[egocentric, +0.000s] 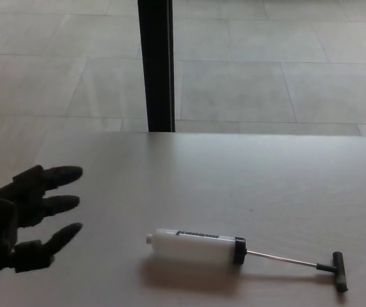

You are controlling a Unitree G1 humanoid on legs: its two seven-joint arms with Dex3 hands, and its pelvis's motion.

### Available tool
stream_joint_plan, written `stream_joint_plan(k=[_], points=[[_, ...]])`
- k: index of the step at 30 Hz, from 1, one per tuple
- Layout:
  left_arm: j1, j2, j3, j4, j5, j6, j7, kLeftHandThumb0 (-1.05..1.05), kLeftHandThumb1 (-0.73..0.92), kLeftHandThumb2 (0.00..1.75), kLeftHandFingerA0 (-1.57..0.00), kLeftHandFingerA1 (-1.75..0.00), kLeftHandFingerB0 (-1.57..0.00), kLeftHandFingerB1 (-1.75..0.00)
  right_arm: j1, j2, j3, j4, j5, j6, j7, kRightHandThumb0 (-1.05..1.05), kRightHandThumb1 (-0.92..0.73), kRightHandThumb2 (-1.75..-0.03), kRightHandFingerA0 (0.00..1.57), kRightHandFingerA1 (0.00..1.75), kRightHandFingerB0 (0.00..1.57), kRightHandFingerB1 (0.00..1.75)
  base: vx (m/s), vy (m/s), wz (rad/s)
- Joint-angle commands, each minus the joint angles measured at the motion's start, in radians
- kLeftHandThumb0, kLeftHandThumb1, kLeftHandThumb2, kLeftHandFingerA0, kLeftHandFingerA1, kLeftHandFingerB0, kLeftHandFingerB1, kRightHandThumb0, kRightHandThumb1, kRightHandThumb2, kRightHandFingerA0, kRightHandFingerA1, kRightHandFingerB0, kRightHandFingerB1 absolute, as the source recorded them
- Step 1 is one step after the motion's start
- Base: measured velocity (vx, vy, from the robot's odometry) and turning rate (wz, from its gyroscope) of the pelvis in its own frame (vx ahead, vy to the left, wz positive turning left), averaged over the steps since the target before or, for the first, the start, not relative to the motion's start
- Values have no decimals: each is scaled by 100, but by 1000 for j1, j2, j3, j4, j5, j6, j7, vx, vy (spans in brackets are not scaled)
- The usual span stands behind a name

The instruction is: The robot uses its left hand to lift the air pump kept on the middle of the desk and use the right hand to compress the handle

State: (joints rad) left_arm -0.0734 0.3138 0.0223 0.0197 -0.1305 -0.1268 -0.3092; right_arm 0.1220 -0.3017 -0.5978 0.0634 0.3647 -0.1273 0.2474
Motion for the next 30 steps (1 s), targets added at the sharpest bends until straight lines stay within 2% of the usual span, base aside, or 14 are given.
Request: stream_joint_plan(k=[1,3,4,5,7,8,9,11,16,24,27,30], points=[[-9,-37,-189,-126,127,97,-23,-73,61,59,-47,-44,-43,-37,12,54,57,-73,39,45,-3,-77,-87,-66,18,51,19,33,0,0,0],[-18,-31,-238,-141,170,97,-19,-77,62,60,-48,-46,-43,-35,6,67,69,-84,43,55,-12,-76,-86,-66,19,52,17,33,0,0,0],[-26,-21,-262,-144,199,93,-21,-78,50,91,-43,-55,-35,-46,9,73,74,-99,42,65,-23,-74,-87,-66,20,51,18,33,0,0,0],[-35,-15,-279,-140,223,78,-19,-78,63,60,-51,-48,-42,-35,11,76,78,-102,33,64,-28,-74,-87,-66,20,53,19,34,0,0,0],[-59,6,-328,-150,293,75,-24,-78,65,60,-49,-51,-42,-35,17,82,86,-109,34,76,-32,-76,-87,-66,19,51,19,33,0,0,0],[-63,9,-344,-141,316,51,-17,-78,51,92,-43,-58,-34,-48,20,83,88,-113,36,81,-31,-76,-87,-66,18,51,20,33,0,0,0],[-72,23,-367,-155,346,73,-28,-79,67,61,-45,-51,-40,-34,25,86,88,-115,41,85,-31,-77,-86,-66,18,51,21,32,0,0,0],[-91,50,-406,-153,410,52,-38,-80,68,62,-34,-50,-38,-34,32,85,92,-106,33,77,-25,-77,-84,-65,21,50,23,33,0,0,0],[-123,79,-435,-125,465,19,-25,-82,68,61,-28,-51,-36,-36,37,82,94,-95,27,70,-23,-76,-85,-66,22,51,22,34,0,0,0],[-135,131,-437,-136,512,10,-4,-81,67,61,-30,-50,-36,-34,53,76,84,-98,59,81,-5,-74,-85,-66,22,51,22,35,0,0,0],[-137,128,-423,-146,498,-1,4,-78,67,61,-28,-48,-30,-34,54,76,86,-92,51,73,-7,-74,-85,-65,23,51,24,35,0,0,0],[-139,110,-410,-127,482,-37,26,-77,67,61,-30,-48,-32,-34,58,74,90,-100,44,82,-16,-76,-85,-65,24,50,24,35,0,0,0]])
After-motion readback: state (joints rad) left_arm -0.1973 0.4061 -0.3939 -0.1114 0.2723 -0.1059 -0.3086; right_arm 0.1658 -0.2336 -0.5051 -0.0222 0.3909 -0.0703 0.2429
